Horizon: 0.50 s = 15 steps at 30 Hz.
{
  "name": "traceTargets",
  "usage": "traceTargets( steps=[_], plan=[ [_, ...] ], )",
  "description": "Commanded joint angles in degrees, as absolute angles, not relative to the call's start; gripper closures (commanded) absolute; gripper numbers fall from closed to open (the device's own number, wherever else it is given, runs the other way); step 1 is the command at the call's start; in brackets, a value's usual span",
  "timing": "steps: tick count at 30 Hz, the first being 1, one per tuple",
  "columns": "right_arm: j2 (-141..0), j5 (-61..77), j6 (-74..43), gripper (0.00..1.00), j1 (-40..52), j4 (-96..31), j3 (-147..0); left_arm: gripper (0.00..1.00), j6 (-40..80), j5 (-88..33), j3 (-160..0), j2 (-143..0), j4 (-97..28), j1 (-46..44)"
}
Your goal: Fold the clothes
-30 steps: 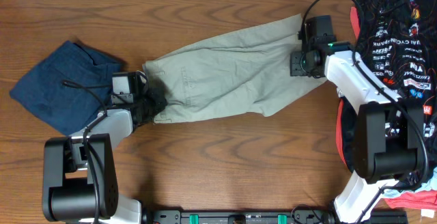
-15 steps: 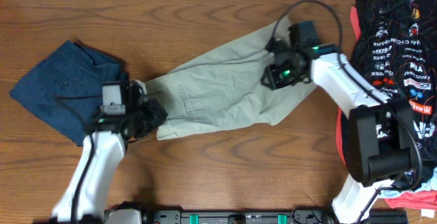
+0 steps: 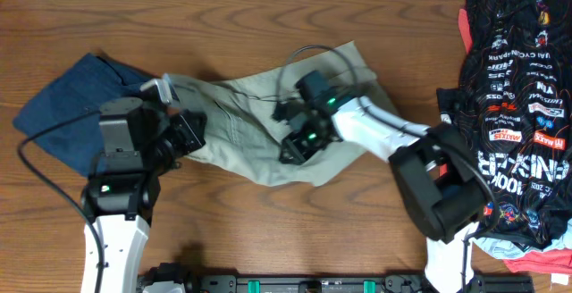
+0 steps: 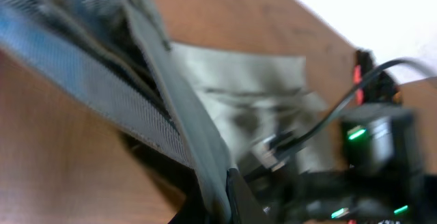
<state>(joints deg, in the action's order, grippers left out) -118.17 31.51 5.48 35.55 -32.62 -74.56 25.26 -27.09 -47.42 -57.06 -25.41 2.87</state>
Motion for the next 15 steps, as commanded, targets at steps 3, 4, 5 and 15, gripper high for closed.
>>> traceTargets(
  steps=[3,4,5,15],
  plan=[
    [-120.4,32.4,3.42,0.62,40.91,-26.81,-74.32,0.94,25.1,-27.9,-53.52,-55.4,-27.4,2.81],
    [-120.38,32.38,3.46,0.6,41.58,-26.52,-74.83,0.94,25.1,-27.9,-53.69,-55.33,-27.7,2.81],
    [-120.38,32.01,3.49,0.6,42.02,-26.61,-75.35,0.94,25.1,-27.88,-53.69,-55.33,-28.29,2.81],
    [-112.16,10.22,1.15,0.52,36.01,-35.83,-80.62,0.94,22.5,-27.64,-53.67,-59.94,-34.68,2.81]
  ],
)
